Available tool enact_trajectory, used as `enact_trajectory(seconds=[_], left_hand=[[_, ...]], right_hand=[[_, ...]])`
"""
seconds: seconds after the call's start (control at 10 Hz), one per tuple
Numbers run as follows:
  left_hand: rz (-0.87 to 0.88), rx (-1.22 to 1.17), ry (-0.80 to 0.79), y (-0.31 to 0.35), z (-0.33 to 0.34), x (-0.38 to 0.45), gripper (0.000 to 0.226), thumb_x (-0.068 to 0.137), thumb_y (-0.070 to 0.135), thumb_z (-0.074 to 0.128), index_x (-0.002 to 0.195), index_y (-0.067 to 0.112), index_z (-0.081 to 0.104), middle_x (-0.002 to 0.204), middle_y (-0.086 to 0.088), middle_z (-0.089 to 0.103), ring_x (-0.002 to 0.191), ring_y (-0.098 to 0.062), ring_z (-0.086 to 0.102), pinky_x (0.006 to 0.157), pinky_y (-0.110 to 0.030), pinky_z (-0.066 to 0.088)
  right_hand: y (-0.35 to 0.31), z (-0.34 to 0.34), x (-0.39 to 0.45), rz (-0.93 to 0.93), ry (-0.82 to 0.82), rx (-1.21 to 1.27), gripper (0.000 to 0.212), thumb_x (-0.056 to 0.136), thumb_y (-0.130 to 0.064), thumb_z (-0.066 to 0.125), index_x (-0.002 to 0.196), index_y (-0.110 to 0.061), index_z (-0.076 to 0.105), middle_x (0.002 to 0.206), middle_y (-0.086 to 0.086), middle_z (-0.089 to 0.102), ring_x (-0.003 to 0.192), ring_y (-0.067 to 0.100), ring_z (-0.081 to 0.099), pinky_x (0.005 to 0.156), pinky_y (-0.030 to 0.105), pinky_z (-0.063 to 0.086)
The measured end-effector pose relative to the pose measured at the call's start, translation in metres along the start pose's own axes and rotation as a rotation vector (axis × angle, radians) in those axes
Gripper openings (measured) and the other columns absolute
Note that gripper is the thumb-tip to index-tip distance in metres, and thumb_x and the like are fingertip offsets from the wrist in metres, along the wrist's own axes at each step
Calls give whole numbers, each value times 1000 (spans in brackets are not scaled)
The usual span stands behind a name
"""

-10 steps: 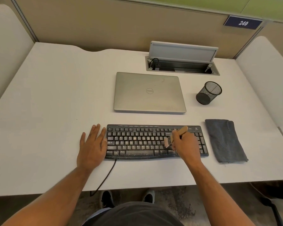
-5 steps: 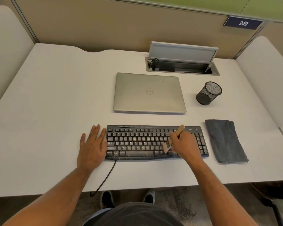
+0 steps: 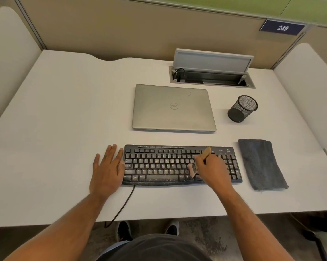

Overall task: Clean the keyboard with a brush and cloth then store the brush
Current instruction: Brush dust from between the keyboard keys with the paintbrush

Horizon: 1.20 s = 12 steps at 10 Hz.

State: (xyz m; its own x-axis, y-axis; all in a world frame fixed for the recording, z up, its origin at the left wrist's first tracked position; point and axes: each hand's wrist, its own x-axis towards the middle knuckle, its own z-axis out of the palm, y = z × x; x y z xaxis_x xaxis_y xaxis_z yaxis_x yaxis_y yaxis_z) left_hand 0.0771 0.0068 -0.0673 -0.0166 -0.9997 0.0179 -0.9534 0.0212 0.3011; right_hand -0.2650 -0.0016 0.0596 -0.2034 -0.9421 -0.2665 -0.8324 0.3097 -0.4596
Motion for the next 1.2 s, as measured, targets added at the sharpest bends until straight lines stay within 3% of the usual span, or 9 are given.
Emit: enact_trajectory(seconds=[0.1,0.2,0.4,0.5,0.6,0.8,0.9,1.0,1.2], left_hand=[[7,12,-5,-1,1,0,62,105,43,13,160,21,33,168,-2,24,157,-16,13,126,-52,12],[1,19,-8,-2,2,1,62,105,44,12,160,21,31,169,-1,22,157,-16,11,126,-52,11],[0,10,-7,-1,1,0,62,105,44,12,160,22,31,169,-1,22,157,-15,11,126,-51,11],[-1,11,-9,-1,2,1,62,105,44,12,160,22,30,169,-1,22,157,-15,11,126,-51,11],[0,15,-10,-2,3,1,62,105,44,12,160,21,31,169,-1,22,157,-15,10,126,-52,11],[-6,18,-10,-2,3,1,62,105,44,12,160,22,30,169,0,21,157,-14,10,126,-51,11],[-8,9,-4,-1,3,0,62,105,44,12,160,22,31,169,0,22,157,-14,11,126,-51,11],[-10,5,-5,-1,2,0,62,105,44,12,160,22,31,169,1,21,157,-13,10,127,-50,9],[-7,2,7,-1,3,0,61,106,43,14,159,21,35,168,-1,24,157,-15,13,126,-51,12]], right_hand=[[-3,-5,5,13,-60,-1,49,107,-39,50,70,-10,63,65,5,70,60,21,70,59,39,58],[-5,-7,5,-17,21,61,47,107,-42,51,71,-13,61,62,0,65,57,14,64,56,30,48],[-4,-5,5,-14,-87,-63,48,108,-42,49,73,-13,63,65,2,68,60,17,68,57,31,52],[-6,-8,5,-5,-43,6,48,107,-42,51,73,-11,64,64,3,68,59,17,67,59,34,54],[-5,-5,1,-23,-23,-10,48,109,-40,48,72,-13,63,59,0,64,52,11,59,52,26,45],[-3,-9,7,9,-27,65,52,108,-40,49,75,-4,66,64,7,69,59,23,68,60,41,56],[1,-7,5,0,-8,56,47,108,-39,51,73,-10,64,62,1,66,54,14,63,54,32,51],[3,-8,5,23,-86,52,46,108,-38,51,77,-8,66,65,4,71,61,21,72,62,42,61],[1,-11,7,37,37,82,47,107,-39,51,75,-6,63,64,3,65,56,15,61,53,32,46]])
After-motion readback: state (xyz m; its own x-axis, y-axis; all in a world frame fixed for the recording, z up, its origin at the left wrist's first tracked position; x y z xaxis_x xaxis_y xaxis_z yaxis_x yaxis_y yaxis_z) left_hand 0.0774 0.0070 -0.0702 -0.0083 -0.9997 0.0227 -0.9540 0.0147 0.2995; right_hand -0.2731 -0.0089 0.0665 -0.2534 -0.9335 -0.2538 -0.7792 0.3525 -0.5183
